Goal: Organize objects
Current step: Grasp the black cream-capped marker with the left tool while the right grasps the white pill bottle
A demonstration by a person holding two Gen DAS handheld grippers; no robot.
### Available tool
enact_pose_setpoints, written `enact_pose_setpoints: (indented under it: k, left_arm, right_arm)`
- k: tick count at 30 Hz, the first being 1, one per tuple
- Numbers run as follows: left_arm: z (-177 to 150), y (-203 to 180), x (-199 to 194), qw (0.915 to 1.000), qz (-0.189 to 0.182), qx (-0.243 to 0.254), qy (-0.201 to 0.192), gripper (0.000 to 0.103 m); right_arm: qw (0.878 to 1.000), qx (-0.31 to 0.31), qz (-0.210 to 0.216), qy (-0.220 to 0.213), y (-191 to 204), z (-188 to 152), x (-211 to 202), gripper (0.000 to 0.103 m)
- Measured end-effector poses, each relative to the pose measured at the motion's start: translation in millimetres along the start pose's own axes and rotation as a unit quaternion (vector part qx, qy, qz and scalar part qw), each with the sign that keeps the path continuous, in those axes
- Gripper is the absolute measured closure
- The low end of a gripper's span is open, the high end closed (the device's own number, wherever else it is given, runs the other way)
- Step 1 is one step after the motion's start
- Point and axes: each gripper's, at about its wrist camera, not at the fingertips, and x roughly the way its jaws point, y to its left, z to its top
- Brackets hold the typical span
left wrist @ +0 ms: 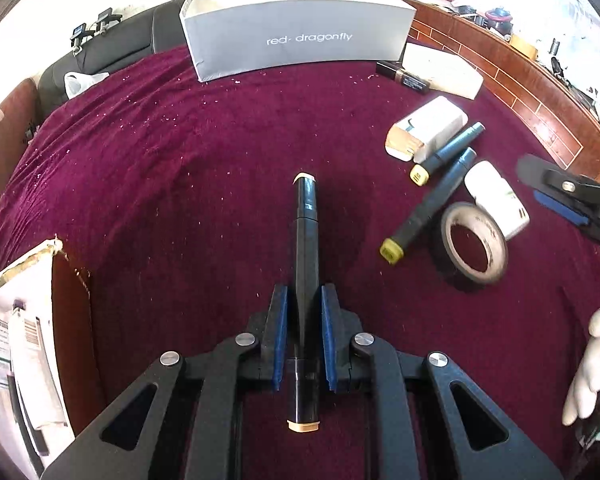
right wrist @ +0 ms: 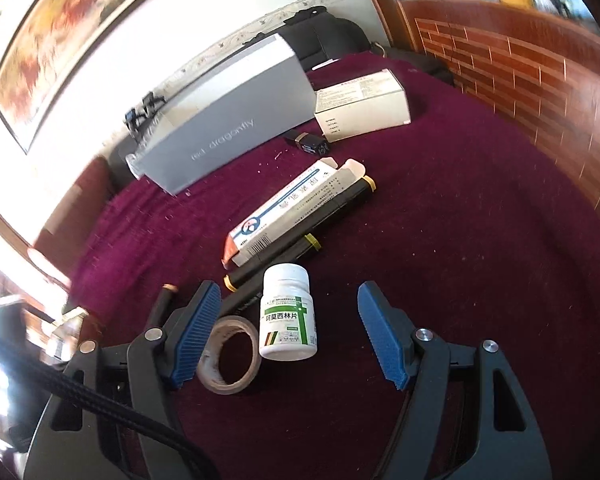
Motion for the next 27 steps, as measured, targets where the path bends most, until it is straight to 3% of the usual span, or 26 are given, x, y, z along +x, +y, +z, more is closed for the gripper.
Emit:
enact_pose_setpoints:
  k: [2,6,9,14,16,19,20,27]
  left_arm:
    - [2.6,-1.2,2.0,1.0,0.003,-0.003,-0.002,0.09]
    - [6.5,-4.6,5.3,0.9998,0.014,-0.007,-0.01,0.09]
    - [6.3,-3.7,7.0,0.9995,0.022,-0.015,-0.016,0.09]
    - [6.2,2.9,5.2,0.9996,0.006,-0.026,-0.012,0.09]
    - [3.6,6.8,1.1,0.9991,-0.016,-0.039,-0.007,0.092]
    - [-4.1,2.9,-13.7,0.9991,-0.017,-0.031,-0.023,0.092]
    - [-6.6,1.6,-18.6,0.999,-0.019,-0.031,-0.028,0.092]
    - [-33.4,5.6,-70.0,0.9955,-0.044,-0.045,-0.071,0.092]
  right_arm:
    - [1.0,-0.017,-0.021,0.008,5.9,-2.8,6.3,0.033]
    - [0.998,-0.037,-0.051,0.024,11.2,-7.5,19.8,0.048]
    - [0.996,-0.049,-0.068,0.034,13.2,-10.4,29.6,0.048]
    - [0.997,-0.043,-0.063,0.031,8.0,-11.1,29.4,0.049]
    - [0.997,-0.041,-0.063,0.03,6.8,-11.6,28.3,0.052]
    - [0.997,-0.038,-0.064,0.028,5.6,-11.6,26.3,0.062]
    - [0.997,-0.036,-0.064,0.029,5.2,-11.8,26.4,0.072]
    - [0.999,-0.004,-0.04,0.025,-7.3,-12.2,21.5,0.072]
